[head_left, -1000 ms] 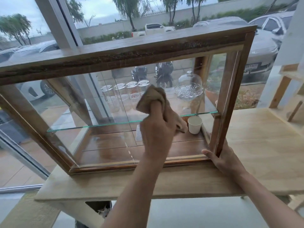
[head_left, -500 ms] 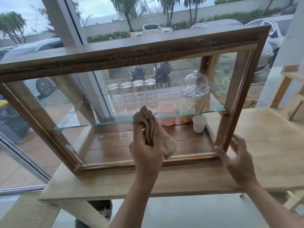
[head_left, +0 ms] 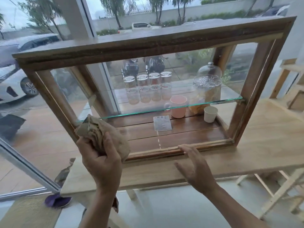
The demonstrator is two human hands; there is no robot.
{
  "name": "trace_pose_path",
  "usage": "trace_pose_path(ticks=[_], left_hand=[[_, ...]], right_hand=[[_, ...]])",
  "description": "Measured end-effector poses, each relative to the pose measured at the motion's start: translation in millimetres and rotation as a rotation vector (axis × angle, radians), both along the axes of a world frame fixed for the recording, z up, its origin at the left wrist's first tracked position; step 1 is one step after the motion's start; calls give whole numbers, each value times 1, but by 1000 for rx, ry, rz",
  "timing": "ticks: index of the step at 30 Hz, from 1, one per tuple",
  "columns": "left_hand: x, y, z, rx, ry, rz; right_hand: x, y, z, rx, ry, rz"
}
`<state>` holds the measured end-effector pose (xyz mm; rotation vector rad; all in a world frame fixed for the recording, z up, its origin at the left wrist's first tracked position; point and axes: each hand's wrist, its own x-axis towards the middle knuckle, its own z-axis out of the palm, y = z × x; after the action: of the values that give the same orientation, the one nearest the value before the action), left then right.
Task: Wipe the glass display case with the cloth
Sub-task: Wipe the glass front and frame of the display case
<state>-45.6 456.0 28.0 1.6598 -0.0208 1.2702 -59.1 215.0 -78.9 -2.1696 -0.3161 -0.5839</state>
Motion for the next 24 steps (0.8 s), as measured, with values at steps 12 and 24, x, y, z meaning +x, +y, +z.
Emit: trace_pose_path(ticks=[12,24], left_hand=[[52,36,-22,947,-274,42],[73,3,-91,1717,-167,-307]], right_hand=[[17,34,3,4,35,9],[24,29,-8,64,14,35]])
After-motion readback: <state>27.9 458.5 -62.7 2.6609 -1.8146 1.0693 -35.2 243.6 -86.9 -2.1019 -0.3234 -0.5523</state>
